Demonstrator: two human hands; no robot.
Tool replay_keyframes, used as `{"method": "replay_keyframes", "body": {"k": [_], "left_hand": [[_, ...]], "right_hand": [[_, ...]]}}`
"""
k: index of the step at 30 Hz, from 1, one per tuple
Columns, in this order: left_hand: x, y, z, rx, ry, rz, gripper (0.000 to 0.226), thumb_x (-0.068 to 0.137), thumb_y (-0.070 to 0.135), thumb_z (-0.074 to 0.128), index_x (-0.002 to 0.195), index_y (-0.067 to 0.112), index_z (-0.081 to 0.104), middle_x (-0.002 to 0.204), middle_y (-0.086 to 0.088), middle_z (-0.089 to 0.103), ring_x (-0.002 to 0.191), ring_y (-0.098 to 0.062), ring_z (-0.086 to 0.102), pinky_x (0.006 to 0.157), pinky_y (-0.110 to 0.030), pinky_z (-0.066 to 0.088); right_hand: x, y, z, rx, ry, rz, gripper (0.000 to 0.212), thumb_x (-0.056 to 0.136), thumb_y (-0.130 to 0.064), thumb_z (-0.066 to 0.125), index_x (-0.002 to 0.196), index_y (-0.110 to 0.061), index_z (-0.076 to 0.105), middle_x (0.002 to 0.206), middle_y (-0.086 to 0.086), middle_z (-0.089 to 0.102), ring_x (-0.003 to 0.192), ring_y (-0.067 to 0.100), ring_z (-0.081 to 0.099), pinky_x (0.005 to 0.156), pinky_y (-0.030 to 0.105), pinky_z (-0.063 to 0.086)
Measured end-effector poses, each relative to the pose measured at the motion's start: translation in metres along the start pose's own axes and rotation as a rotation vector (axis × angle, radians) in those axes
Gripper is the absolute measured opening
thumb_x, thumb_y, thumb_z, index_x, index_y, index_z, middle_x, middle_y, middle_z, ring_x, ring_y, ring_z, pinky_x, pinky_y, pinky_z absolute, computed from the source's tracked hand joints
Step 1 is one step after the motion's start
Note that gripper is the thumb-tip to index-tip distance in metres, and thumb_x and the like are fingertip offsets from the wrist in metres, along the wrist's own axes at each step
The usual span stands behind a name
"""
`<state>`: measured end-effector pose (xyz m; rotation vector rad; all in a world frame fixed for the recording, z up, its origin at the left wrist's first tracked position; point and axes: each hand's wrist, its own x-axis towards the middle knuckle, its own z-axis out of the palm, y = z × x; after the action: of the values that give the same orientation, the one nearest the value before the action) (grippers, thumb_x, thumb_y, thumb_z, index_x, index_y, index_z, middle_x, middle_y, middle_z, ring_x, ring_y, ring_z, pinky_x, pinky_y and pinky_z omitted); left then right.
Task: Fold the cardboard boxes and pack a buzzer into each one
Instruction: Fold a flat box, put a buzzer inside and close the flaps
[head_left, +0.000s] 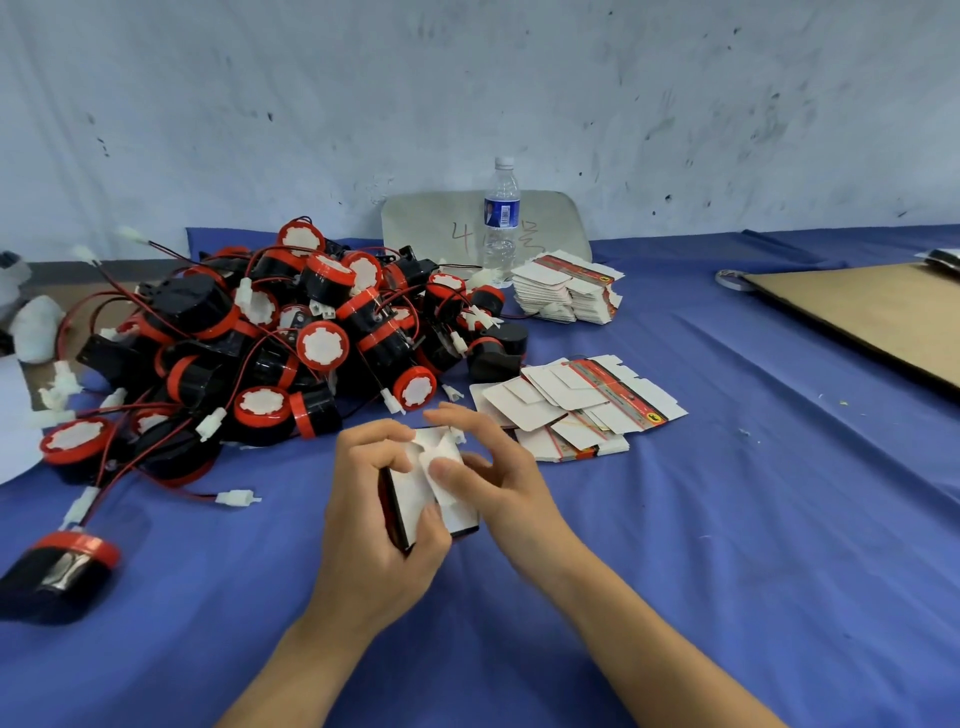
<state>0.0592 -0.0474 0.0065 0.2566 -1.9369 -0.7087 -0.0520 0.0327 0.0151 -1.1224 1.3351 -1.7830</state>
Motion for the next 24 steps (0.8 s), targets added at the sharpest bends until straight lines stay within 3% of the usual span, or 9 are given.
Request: {"method": "replay_keyframes", "body": {"k": [3, 5, 8, 11, 14, 16, 19, 22, 24], "left_hand": [[0.0, -0.007, -0.002, 0.008, -0.062, 0.056, 0.042, 0.073, 0.027, 0.057, 0.112, 0.02, 0.043, 0.124, 0.004, 0.044, 0.116, -0.003, 0.047, 0.091, -0.012, 0.04], [-0.002, -0.013, -0.002, -0.012, -0.149, 0.053, 0.067, 0.071, 0.033, 0.065, 0.131, 0.02, 0.038, 0.139, 0.002, 0.04, 0.128, -0.009, 0.044, 0.098, -0.018, 0.042], [-0.004, -0.014, -0.001, 0.004, -0.198, -0.047, 0.096, 0.068, 0.053, 0.073, 0.146, 0.044, 0.02, 0.151, 0.02, 0.029, 0.135, -0.007, 0.038, 0.099, -0.035, 0.046], [-0.003, -0.014, -0.001, 0.081, -0.185, -0.065, 0.098, 0.067, 0.073, 0.066, 0.146, 0.054, 0.011, 0.143, 0.035, 0.026, 0.129, 0.003, 0.036, 0.097, -0.034, 0.045], [-0.006, -0.017, 0.0, 0.191, -0.218, -0.028, 0.098, 0.068, 0.069, 0.064, 0.149, 0.042, 0.016, 0.14, 0.018, 0.033, 0.128, -0.01, 0.039, 0.096, -0.048, 0.049], [-0.006, -0.016, 0.0, 0.208, -0.216, -0.022, 0.098, 0.069, 0.067, 0.064, 0.149, 0.035, 0.019, 0.14, 0.011, 0.034, 0.128, -0.011, 0.038, 0.096, -0.049, 0.049], [-0.004, -0.015, -0.001, 0.198, -0.195, -0.009, 0.096, 0.069, 0.066, 0.064, 0.148, 0.034, 0.02, 0.14, 0.011, 0.034, 0.128, -0.009, 0.038, 0.098, -0.039, 0.047], [-0.003, -0.013, -0.003, 0.074, -0.152, -0.041, 0.097, 0.069, 0.061, 0.068, 0.149, 0.034, 0.019, 0.14, 0.027, 0.03, 0.13, 0.006, 0.035, 0.098, -0.012, 0.039], [-0.002, -0.013, -0.004, 0.006, -0.115, -0.057, 0.099, 0.069, 0.058, 0.071, 0.15, 0.033, 0.019, 0.141, 0.034, 0.028, 0.13, 0.013, 0.032, 0.095, -0.001, 0.031]], "right_hand": [[0.001, 0.002, -0.002, 0.081, -0.025, 0.112, 0.053, 0.082, -0.023, 0.067, 0.125, -0.049, 0.052, 0.128, -0.002, 0.058, 0.101, 0.011, 0.067, 0.074, 0.025, 0.054], [0.002, 0.002, -0.005, 0.145, -0.008, 0.109, 0.056, 0.08, -0.019, 0.068, 0.126, -0.047, 0.052, 0.118, 0.005, 0.065, 0.092, 0.017, 0.069, 0.073, 0.029, 0.054], [0.005, -0.001, -0.011, 0.213, 0.048, 0.088, 0.054, 0.078, -0.017, 0.069, 0.125, -0.041, 0.056, 0.105, 0.005, 0.07, 0.088, 0.02, 0.068, 0.072, 0.031, 0.054], [0.004, -0.003, -0.013, 0.098, 0.031, 0.054, 0.042, 0.082, -0.015, 0.066, 0.119, -0.034, 0.062, 0.101, -0.003, 0.07, 0.086, 0.015, 0.067, 0.069, 0.026, 0.054], [0.002, -0.001, -0.01, -0.026, 0.008, 0.018, 0.036, 0.091, -0.004, 0.06, 0.118, -0.028, 0.062, 0.099, -0.009, 0.068, 0.09, 0.014, 0.067, 0.069, 0.024, 0.054], [0.002, -0.001, -0.01, -0.03, -0.002, 0.025, 0.039, 0.094, -0.002, 0.055, 0.122, -0.028, 0.06, 0.1, -0.009, 0.067, 0.09, 0.014, 0.066, 0.069, 0.023, 0.054], [0.003, -0.003, -0.011, 0.137, -0.029, 0.1, 0.045, 0.086, -0.01, 0.049, 0.126, -0.029, 0.061, 0.106, -0.006, 0.066, 0.095, 0.013, 0.061, 0.073, 0.023, 0.051], [0.007, -0.004, -0.013, 0.317, -0.022, 0.158, 0.047, 0.082, -0.017, 0.051, 0.125, -0.031, 0.062, 0.109, 0.003, 0.064, 0.098, 0.019, 0.058, 0.072, 0.026, 0.048], [0.008, -0.002, -0.013, 0.39, -0.014, 0.19, 0.049, 0.083, -0.022, 0.061, 0.13, -0.032, 0.055, 0.111, 0.005, 0.064, 0.097, 0.022, 0.06, 0.073, 0.029, 0.05]]}}
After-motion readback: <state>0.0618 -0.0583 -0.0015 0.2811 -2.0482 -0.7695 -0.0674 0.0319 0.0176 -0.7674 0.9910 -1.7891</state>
